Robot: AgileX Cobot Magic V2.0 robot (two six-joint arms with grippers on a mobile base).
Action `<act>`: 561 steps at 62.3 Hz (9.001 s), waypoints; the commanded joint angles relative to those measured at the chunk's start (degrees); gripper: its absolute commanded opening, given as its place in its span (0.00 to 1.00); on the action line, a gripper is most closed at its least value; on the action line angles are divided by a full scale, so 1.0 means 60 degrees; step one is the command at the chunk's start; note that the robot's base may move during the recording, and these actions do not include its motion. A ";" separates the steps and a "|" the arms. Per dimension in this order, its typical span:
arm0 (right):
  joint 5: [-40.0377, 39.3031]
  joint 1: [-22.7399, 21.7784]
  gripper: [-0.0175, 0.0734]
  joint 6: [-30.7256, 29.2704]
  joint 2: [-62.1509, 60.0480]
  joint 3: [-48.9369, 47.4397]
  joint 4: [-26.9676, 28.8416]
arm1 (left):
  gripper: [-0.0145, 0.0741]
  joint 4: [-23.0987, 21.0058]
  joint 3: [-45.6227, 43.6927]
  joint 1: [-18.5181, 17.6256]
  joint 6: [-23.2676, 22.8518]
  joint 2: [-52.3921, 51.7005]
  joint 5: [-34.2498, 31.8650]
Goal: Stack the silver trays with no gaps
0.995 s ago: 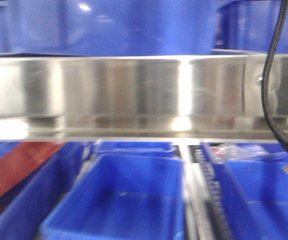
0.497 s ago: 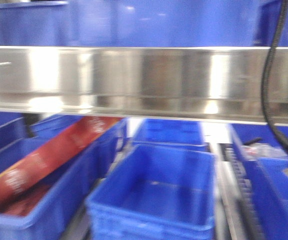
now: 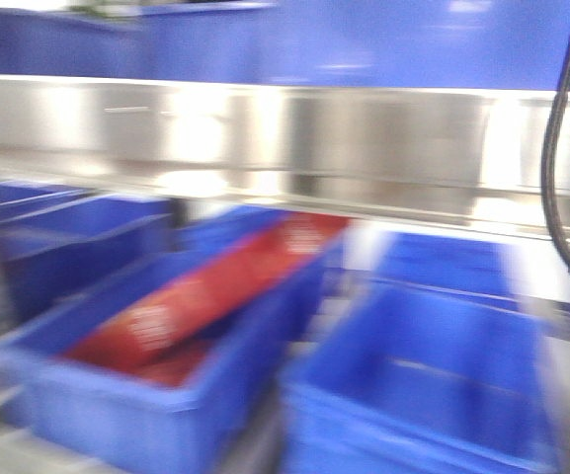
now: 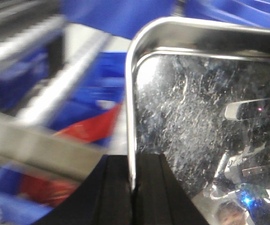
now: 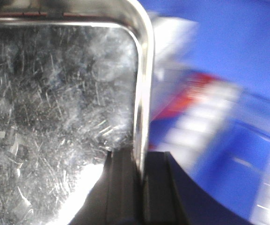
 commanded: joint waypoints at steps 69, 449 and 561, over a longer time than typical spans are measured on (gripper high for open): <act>-0.0869 0.0074 0.11 -0.0152 -0.0049 0.0010 -0.0022 | 0.14 -0.0360 -0.0159 -0.0107 -0.0011 -0.0122 -0.0350; -0.4930 0.0038 0.11 -0.0152 -0.0035 0.0010 -0.0419 | 0.14 -0.0342 -0.0159 -0.0107 0.0009 -0.0122 -0.0779; -0.5071 0.0038 0.11 -0.0152 -0.0035 0.0010 -0.0488 | 0.14 -0.0342 -0.0159 -0.0107 0.0009 -0.0122 -0.0779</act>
